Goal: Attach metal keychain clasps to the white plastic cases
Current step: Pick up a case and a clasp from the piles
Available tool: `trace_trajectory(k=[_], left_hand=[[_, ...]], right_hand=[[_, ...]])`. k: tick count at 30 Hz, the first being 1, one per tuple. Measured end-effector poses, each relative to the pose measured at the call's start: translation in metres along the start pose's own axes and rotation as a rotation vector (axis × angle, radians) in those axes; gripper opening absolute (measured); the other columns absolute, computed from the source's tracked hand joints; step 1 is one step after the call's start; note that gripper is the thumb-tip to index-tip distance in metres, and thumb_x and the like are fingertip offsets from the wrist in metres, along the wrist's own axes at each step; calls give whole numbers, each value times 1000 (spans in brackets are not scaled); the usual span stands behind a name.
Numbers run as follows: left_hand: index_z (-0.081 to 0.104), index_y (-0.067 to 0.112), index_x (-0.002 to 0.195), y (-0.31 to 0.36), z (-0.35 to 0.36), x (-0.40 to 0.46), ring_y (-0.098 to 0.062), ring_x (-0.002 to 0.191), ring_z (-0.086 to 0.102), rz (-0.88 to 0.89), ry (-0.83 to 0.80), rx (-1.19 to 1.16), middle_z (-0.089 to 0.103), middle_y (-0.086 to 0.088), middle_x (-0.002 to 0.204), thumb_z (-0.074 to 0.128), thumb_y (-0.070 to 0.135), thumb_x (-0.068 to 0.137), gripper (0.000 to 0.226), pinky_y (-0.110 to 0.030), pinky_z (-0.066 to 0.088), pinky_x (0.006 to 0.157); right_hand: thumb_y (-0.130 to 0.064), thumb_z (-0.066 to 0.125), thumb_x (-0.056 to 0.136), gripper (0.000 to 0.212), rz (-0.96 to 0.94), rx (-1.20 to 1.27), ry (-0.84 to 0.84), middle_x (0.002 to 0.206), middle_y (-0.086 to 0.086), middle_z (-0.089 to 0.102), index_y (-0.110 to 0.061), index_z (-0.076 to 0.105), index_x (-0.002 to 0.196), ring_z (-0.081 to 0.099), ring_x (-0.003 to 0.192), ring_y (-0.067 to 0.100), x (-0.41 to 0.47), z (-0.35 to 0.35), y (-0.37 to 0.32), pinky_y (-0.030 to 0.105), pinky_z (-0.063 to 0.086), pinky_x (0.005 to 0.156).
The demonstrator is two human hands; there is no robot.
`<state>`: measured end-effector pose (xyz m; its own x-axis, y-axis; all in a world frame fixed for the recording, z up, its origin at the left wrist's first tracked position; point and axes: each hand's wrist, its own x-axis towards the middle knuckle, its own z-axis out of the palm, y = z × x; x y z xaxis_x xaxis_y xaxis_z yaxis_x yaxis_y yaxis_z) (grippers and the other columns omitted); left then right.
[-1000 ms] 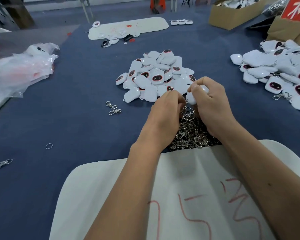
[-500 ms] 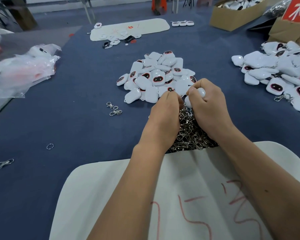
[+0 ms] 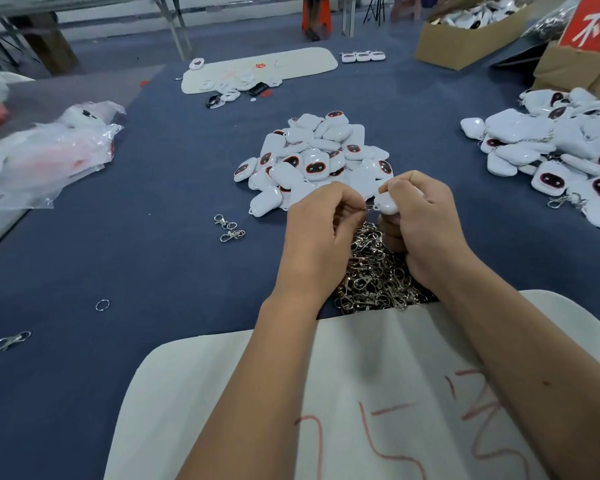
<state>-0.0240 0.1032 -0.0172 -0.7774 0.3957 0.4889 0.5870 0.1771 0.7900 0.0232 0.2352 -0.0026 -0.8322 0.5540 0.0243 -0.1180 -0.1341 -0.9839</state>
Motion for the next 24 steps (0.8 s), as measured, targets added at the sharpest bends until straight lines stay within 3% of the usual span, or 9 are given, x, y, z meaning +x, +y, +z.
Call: trace_trajectory(k=[6, 15, 20, 24], left_hand=[[71, 18, 87, -1, -1, 1, -10, 82, 66, 73, 18, 61, 69, 10, 86, 72, 3, 86, 16, -37, 57, 75], [74, 12, 91, 2, -3, 0, -7, 84, 68, 27, -27, 18, 74, 10, 87, 69, 3, 91, 10, -28, 55, 79], [71, 14, 87, 3, -4, 1, -7, 73, 63, -9, -30, -10, 70, 12, 77, 68, 8, 94, 10, -22, 51, 69], [72, 18, 87, 3, -4, 2, -6, 74, 65, -18, 2, -36, 71, 14, 79, 69, 10, 93, 10, -18, 51, 70]], right_hand=[[-2, 42, 95, 23, 14, 10, -12, 49, -6, 36, -14, 53, 80, 25, 44, 12, -1, 0, 0, 18, 22, 43], [-4, 43, 97, 21, 29, 32, -50, 50, -6, 36, -14, 54, 82, 25, 45, 13, 0, -1, 1, 19, 23, 43], [-9, 46, 102, 21, -47, -7, -96, 50, -8, 43, -16, 56, 84, 29, 44, 13, -1, -2, 2, 22, 24, 43], [-12, 46, 104, 22, -89, -19, -111, 51, -6, 44, -16, 56, 85, 29, 44, 14, -2, -2, 4, 23, 23, 44]])
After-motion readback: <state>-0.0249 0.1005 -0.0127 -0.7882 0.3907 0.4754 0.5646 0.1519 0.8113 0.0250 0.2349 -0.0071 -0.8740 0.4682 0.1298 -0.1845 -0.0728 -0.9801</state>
